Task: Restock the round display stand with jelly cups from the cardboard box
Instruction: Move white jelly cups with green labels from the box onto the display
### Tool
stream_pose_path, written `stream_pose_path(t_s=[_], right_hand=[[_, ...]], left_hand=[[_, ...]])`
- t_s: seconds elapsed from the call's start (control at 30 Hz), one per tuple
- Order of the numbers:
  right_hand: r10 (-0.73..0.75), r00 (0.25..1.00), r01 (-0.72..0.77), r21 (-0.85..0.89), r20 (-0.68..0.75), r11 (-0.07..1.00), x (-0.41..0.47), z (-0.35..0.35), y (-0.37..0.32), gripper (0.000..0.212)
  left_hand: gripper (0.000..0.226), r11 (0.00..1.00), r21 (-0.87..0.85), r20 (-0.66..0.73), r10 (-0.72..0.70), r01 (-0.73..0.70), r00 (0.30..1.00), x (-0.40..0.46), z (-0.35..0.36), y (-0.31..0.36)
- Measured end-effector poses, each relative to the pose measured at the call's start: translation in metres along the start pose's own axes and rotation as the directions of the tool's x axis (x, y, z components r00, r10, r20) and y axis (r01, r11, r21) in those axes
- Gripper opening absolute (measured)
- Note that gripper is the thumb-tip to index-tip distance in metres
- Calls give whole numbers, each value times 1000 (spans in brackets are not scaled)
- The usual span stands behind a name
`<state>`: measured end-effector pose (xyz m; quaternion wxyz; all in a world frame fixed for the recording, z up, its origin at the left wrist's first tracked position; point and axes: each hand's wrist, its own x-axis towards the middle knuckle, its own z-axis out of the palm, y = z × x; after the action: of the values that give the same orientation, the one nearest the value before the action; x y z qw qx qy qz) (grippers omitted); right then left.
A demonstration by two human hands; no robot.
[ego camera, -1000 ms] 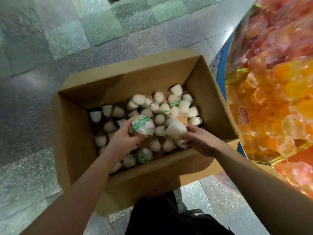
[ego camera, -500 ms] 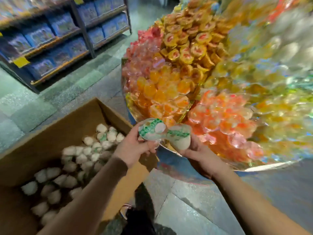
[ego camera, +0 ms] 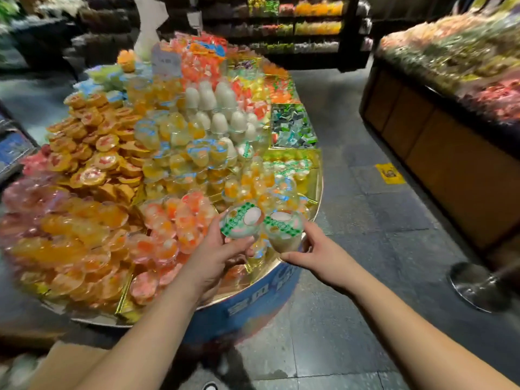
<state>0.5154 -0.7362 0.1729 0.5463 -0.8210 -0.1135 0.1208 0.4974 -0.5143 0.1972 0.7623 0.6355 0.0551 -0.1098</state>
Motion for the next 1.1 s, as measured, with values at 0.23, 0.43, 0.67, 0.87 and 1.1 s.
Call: stream_pose_path(t_s=[0.23, 0.43, 0.67, 0.87, 1.1], right_hand=[[83, 982, -37, 258, -168, 965, -6, -82, 40, 66], [218, 964, -149, 373, -151, 916, 23, -139, 72, 77], [329, 942, -232, 583, -65, 779, 118, -207, 107, 35], [420, 907, -339, 626, 20, 702, 189, -254, 138, 34], [586, 803, -519, 614, 111, 595, 252, -290, 173, 36]], left_hand=[[23, 992, -103, 104, -64, 75, 992, 67, 109, 0], [18, 993, -78, 146, -78, 90, 986, 133, 165, -9], [21, 982, -142, 75, -112, 121, 991, 246, 201, -26], [22, 962, -181, -19, -213, 206, 977, 326, 219, -37], [21, 896, -288, -119, -384, 339, 916, 387, 226, -67]])
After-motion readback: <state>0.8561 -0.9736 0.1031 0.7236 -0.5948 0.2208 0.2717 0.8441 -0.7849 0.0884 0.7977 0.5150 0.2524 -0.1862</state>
